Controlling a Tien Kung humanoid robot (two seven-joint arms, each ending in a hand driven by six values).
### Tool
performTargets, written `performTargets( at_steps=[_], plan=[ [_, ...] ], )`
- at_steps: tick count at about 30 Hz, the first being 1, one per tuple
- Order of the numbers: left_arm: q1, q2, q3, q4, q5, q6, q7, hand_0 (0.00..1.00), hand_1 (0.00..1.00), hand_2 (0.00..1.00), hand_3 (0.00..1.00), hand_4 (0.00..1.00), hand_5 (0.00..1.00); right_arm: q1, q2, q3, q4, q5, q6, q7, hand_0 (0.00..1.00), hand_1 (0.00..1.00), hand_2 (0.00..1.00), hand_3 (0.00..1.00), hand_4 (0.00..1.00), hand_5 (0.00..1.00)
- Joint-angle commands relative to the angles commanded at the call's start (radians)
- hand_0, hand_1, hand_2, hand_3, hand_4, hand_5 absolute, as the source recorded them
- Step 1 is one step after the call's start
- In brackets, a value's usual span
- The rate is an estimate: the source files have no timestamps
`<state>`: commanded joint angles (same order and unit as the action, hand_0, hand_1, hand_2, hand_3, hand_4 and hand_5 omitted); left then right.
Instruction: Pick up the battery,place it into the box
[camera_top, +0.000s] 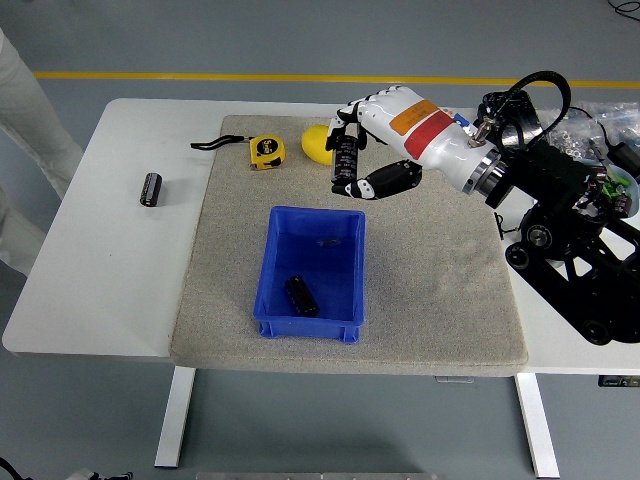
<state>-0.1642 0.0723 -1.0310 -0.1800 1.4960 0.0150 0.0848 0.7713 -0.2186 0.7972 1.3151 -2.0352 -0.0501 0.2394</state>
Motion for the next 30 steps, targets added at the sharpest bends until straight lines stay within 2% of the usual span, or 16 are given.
performTargets(
  at_steps=[5,6,11,12,17,18,21,25,30],
  plan=[
    [0.001,-0.001,0.012,0.0,-0.014,0.001,-0.004,0.644,0.621,0.704,0.747,0.695,0.734,0.001,0.072,-0.025,-0.102,0.001,0.017,0.009,0.35,0.425,0.523,0.65,0.889,0.164],
    [0.001,-0.002,0.013,0.0,-0.017,0.001,-0.004,0.644,0.62,0.701,0.746,0.697,0.73,-0.002,0.077,-0.027,-0.113,-0.001,0.02,0.009,0.407,0.461,0.62,0.693,0.924,0.178],
    [-0.002,0.0,0.006,0.0,-0.013,0.003,-0.005,0.644,0.62,0.701,0.746,0.697,0.73,-0.011,0.077,-0.046,-0.156,-0.016,0.036,0.003,0.407,0.461,0.62,0.693,0.924,0.178],
    [-0.002,0.0,0.002,0.0,-0.011,0.004,-0.005,0.643,0.616,0.693,0.746,0.698,0.729,-0.013,0.077,-0.044,-0.16,-0.012,0.038,-0.002,0.505,0.578,0.84,0.998,0.998,0.276],
    [-0.002,0.001,-0.003,0.0,-0.006,0.002,-0.004,0.643,0.616,0.693,0.746,0.698,0.729,-0.014,0.071,-0.024,-0.171,-0.003,0.038,-0.006,0.505,0.578,0.84,0.998,0.998,0.276],
    [-0.001,0.002,-0.005,0.0,-0.002,0.002,-0.003,0.643,0.61,0.69,0.745,0.7,0.729,-0.017,0.072,-0.015,-0.173,-0.003,0.04,-0.009,0.528,0.598,0.885,0.998,0.998,0.288],
    [0.0,0.001,-0.002,0.0,-0.003,0.001,-0.002,0.643,0.61,0.69,0.745,0.7,0.729,-0.026,0.076,0.013,-0.176,0.0,0.043,-0.016,0.528,0.598,0.885,0.998,0.998,0.288],
    [0.001,0.0,0.0,0.0,-0.008,0.002,-0.001,0.64,0.61,0.688,0.743,0.7,0.726,-0.038,0.073,0.087,-0.166,-0.012,0.048,-0.019,0.54,0.604,0.895,0.998,0.998,0.288],
    [0.006,0.0,-0.003,0.0,-0.01,0.004,-0.001,0.64,0.609,0.688,0.743,0.703,0.724,-0.04,0.022,0.229,-0.116,-0.017,0.039,-0.018,0.538,0.602,0.892,0.998,0.998,0.292]
  ],
)
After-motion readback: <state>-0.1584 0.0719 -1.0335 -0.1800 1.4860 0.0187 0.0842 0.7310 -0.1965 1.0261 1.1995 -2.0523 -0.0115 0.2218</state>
